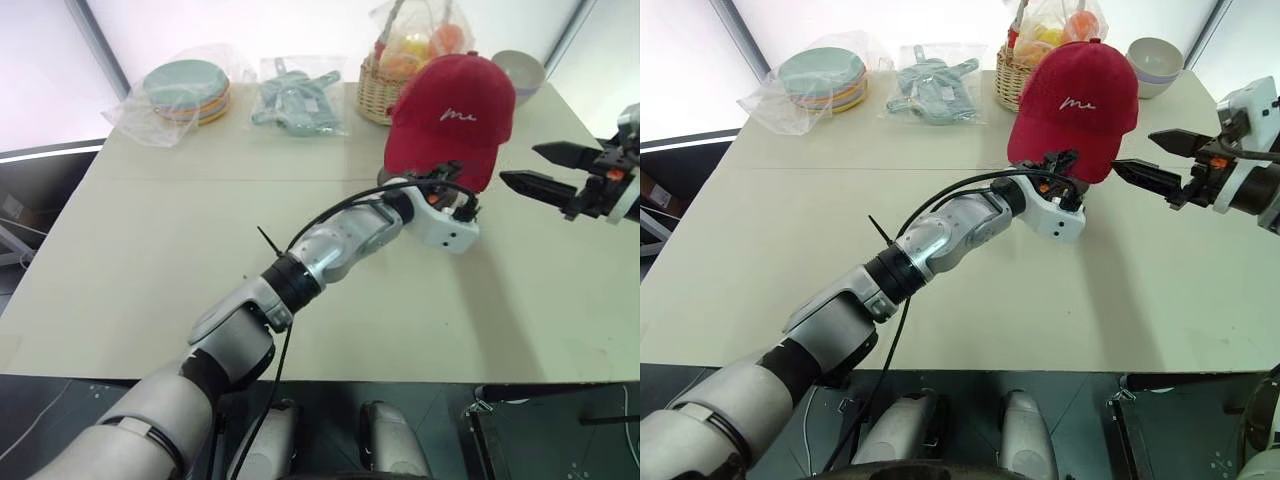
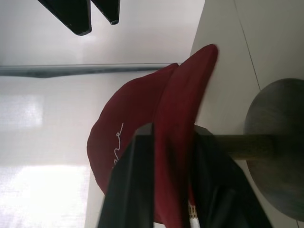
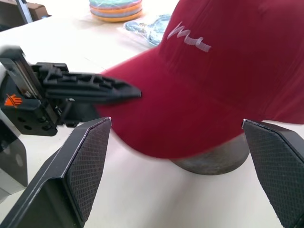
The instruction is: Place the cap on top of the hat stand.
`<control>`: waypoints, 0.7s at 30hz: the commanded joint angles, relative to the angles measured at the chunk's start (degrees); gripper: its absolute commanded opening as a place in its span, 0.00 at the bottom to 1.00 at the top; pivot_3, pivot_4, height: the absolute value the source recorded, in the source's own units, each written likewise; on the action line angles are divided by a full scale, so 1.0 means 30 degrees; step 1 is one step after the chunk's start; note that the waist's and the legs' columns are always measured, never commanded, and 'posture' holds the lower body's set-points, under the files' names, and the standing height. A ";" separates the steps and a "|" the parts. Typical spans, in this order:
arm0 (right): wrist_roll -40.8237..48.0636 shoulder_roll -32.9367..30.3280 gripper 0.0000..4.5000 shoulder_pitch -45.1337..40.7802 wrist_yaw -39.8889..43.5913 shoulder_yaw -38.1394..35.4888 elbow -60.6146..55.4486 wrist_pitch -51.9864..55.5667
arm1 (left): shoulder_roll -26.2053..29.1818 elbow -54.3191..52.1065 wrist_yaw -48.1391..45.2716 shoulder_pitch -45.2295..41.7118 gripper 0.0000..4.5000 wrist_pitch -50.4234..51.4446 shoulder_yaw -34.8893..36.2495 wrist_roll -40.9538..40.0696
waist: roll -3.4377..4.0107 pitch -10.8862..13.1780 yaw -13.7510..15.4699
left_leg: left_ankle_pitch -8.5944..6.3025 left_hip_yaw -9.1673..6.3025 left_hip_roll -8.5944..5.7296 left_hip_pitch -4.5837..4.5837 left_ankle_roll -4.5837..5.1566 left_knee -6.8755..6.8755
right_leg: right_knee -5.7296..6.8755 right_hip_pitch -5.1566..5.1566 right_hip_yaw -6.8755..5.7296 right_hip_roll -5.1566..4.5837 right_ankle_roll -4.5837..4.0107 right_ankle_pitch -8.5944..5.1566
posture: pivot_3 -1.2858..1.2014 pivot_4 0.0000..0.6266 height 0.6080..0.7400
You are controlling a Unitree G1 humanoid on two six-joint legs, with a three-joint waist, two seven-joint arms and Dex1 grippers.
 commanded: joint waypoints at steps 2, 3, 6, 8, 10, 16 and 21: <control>0.0328 -0.0162 1.00 -0.0139 -0.0087 -0.0753 -0.0600 -0.0254 | -0.0022 -0.0686 0.0036 -0.0511 0.81 -0.0062 0.0442 -0.0437 | 0.0000 0.0000 0.0002 | 0.0000 0.0001 0.0000 0.0000 0.0000 0.0000 | 0.0000 0.0000 0.0001 -0.0001 0.0000 0.0000 | 0.52 0.24 1.00; 0.0332 -0.0168 1.00 -0.0154 -0.0085 -0.0732 -0.0558 -0.0280 | -0.0007 -0.0709 0.0022 -0.0526 0.93 -0.0051 0.0449 -0.0476 | 0.0000 0.0000 0.0002 | 0.0000 0.0001 0.0000 -0.0001 0.0000 0.0000 | -0.0001 0.0000 0.0000 0.0000 0.0000 0.0000 | 0.52 0.24 1.00; 0.0319 -0.0167 1.00 -0.0184 -0.0070 -0.0665 -0.0466 -0.0351 | -0.0023 -0.0865 -0.0233 -0.0496 0.99 -0.0002 0.0523 -0.0654 | 0.0000 0.0000 0.0001 | 0.0000 0.0001 0.0000 -0.0001 0.0000 0.0000 | 0.0000 0.0000 0.0000 0.0000 0.0000 0.0000 | 0.52 0.24 1.00; 0.0310 -0.0166 1.00 -0.0205 -0.0050 -0.0634 -0.0416 -0.0374 | 0.0057 -0.1274 -0.0844 -0.0386 0.99 -0.0142 0.0589 -0.1041 | 0.0000 0.0000 0.0001 | 0.0000 0.0001 0.0000 -0.0001 0.0000 0.0000 | 0.0000 0.0000 0.0000 0.0000 0.0000 0.0000 | 0.52 0.24 1.00; 0.0250 -0.0248 1.00 -0.0180 0.0072 -0.0605 -0.0287 -0.0442 | 0.0222 -0.1951 -0.2528 -0.0018 0.99 -0.0222 0.0723 -0.2009 | 0.0001 0.0000 -0.0004 | 0.0000 0.0001 0.0000 -0.0001 0.0000 0.0000 | -0.0001 0.0001 0.0000 -0.0001 0.0000 0.0000 | 0.52 0.24 1.00; 0.0093 -0.0414 1.00 -0.0190 0.0381 -0.0580 0.0093 -0.0653 | 0.2299 -0.7275 -1.1183 0.2082 0.99 0.2207 0.1729 -0.5698 | 0.0017 -0.0007 -0.0094 | 0.0000 0.0001 0.0010 0.0002 -0.0001 -0.0004 | -0.0002 -0.0002 0.0002 0.0006 -0.0001 0.0000 | 0.52 0.24 1.00; -0.0118 -0.0434 1.00 -0.0491 0.0535 -0.0336 0.0547 -0.0899 | 0.2846 -1.1604 -1.7620 0.3161 0.99 0.8233 0.3504 -0.9957 | 0.0020 -0.0008 0.0004 | 0.0001 -0.0003 0.0009 -0.0005 0.0001 0.0004 | -0.0005 0.0001 -0.0001 0.0009 -0.0002 0.0000 | 0.52 0.24 1.00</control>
